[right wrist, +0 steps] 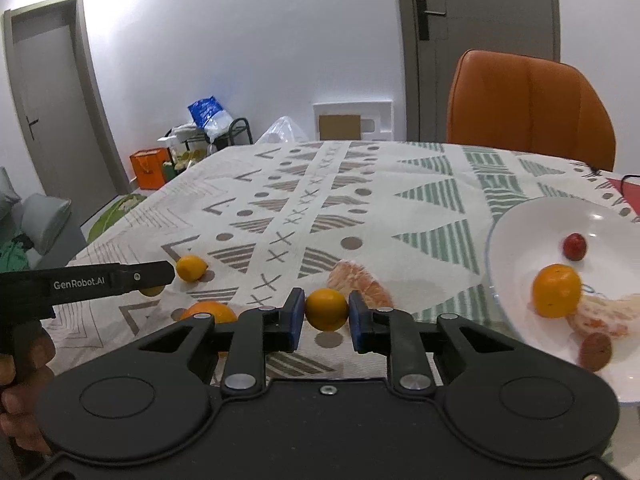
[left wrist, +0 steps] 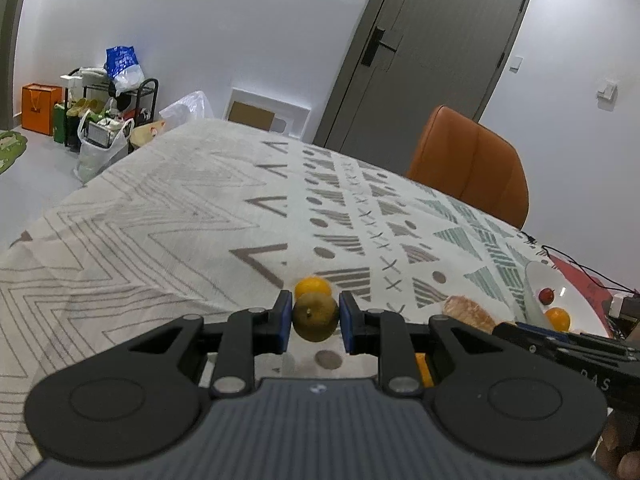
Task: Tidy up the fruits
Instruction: 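Carry green fruit with left tool while right tool carries small orange to white plate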
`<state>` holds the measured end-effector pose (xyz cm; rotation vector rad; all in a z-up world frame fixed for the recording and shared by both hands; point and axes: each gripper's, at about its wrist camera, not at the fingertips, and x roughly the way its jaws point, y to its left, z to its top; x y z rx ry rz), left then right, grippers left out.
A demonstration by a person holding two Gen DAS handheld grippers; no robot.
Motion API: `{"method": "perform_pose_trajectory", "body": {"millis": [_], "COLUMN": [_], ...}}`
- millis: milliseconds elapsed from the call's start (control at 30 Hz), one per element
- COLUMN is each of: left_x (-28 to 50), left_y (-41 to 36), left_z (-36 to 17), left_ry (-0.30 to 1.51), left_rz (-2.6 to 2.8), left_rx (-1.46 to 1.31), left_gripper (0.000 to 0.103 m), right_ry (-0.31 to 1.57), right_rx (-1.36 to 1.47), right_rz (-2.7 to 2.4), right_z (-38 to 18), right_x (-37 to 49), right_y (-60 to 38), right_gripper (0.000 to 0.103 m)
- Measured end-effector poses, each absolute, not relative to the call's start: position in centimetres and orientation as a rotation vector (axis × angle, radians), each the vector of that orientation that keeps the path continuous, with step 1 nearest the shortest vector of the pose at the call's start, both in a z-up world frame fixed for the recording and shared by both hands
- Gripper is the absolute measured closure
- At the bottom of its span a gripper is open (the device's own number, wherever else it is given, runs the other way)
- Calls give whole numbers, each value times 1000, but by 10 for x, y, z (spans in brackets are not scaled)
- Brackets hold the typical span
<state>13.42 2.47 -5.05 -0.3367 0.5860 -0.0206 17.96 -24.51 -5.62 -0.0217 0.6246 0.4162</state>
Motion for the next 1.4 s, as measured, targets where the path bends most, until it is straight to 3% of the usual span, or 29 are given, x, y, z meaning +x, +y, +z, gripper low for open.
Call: {"method": "perform_pose_trajectory", "body": {"millis": [700,1400], "left_x": [127,145], "left_y": [-23,-74], "left_z": [-11,-5], "left_ry": [512,529], "left_rz": [-81,-171], "left_rx": [-265,-194], "left_gripper": [80,80], "right_ry": [509,476], "right_rx": [57,121], "right_rz": [327,227], "right_z": [-27,-32], "right_x": [152,156], "right_y": [-308,-357], "right_gripper": [81,81]}}
